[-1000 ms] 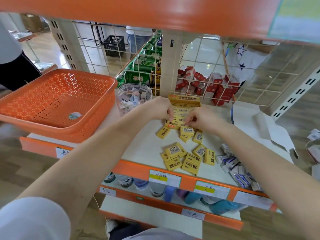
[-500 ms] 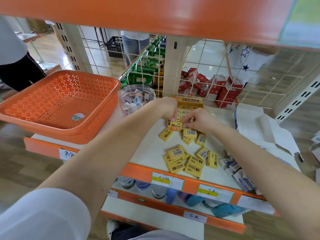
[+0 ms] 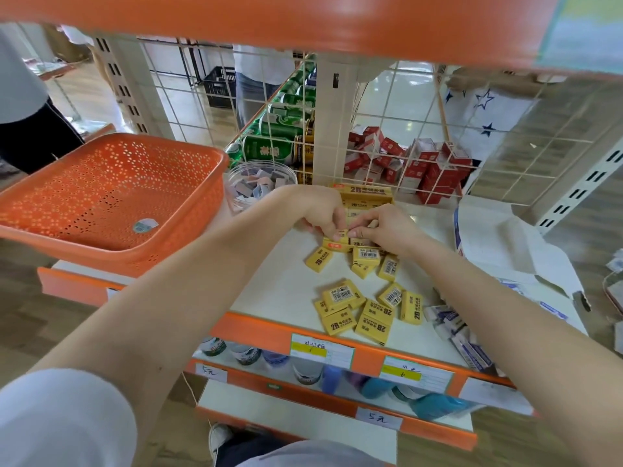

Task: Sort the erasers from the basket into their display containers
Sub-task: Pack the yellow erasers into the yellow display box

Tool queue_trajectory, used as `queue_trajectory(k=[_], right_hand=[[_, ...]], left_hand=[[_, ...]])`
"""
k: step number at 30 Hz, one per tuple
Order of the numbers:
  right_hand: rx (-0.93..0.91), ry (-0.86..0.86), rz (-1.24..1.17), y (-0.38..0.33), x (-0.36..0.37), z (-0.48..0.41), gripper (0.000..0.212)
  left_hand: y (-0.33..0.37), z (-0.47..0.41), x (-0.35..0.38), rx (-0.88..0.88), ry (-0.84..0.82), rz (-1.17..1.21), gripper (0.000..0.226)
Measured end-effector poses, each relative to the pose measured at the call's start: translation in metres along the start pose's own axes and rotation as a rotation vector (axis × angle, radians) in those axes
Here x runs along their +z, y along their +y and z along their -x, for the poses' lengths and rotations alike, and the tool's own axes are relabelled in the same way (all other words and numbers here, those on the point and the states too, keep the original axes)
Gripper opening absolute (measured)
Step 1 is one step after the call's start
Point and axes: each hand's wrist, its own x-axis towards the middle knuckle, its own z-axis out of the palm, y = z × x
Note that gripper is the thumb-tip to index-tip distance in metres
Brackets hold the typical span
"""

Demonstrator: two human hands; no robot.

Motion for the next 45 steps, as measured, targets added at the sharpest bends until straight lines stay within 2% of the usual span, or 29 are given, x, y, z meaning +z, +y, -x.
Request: queue_trajectory(k=[3, 6, 10, 15, 18, 25, 33, 39, 45], right_hand=[[-0.017, 0.007, -0.017, -0.001, 0.0, 0.0, 0.016], [-0.018, -0.016, -0.076, -0.006, -0.003, 0.002, 0.021], [0.031, -0.061, -0.116, -0.01, -0.003, 0.003, 0.016], [0.147, -0.091, -0.159, -0.014, -0.015, -0.002, 0.01], [0.15, -0.126, -0.081, -0.016, -0.019, -0.003, 0.007], [0.186, -0.155, -0.078, -0.014, -0.019, -0.009, 0.011], [0.147, -0.161, -0.142, -0.015, -0.01, -0.008, 0.014], [0.087, -0.12, -0.01, -0.014, -0.004, -0.008, 0.017], [0.047, -0.078, -0.017, -0.013, 0.004, -0.01, 0.008]], left_hand=[[-0.003, 0.001, 0.007, 0.024, 0.084, -0.038, 0.035], [-0.008, 0.003, 0.014, 0.048, 0.16, 0.003, 0.03], [-0.013, 0.009, 0.023, 0.045, 0.237, 0.176, 0.032], [-0.014, 0.024, 0.035, 0.064, 0.295, -0.014, 0.056], [-0.019, 0.024, 0.052, 0.058, 0.346, 0.001, 0.063], [-0.022, 0.029, 0.067, 0.023, 0.465, 0.261, 0.058], [-0.025, 0.028, 0.07, -0.016, 0.485, 0.349, 0.054], [-0.028, 0.025, 0.074, -0.011, 0.533, 0.34, 0.044], [-0.029, 0.023, 0.076, 0.075, 0.566, 0.217, 0.033]])
